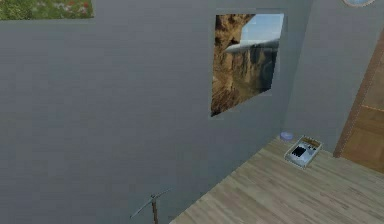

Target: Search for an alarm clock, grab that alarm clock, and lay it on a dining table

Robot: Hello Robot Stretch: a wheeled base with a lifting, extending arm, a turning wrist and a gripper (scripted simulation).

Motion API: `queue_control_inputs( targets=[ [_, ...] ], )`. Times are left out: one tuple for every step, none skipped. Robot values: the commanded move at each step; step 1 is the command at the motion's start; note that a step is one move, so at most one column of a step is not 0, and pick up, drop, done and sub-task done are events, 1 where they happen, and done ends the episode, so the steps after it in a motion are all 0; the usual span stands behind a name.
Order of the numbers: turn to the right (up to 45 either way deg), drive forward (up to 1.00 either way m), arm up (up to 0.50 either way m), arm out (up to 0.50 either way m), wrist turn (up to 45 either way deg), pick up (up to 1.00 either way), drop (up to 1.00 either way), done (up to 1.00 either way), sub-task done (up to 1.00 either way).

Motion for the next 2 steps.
queue_control_inputs(
  targets=[
    [0.0,0.0,0.0,0.5,0.0,0.0,0.0,0.0,0.0],
    [0.0,0.0,0.0,0.0,45.0,0.0,0.0,0.0,0.0]
  ],
)
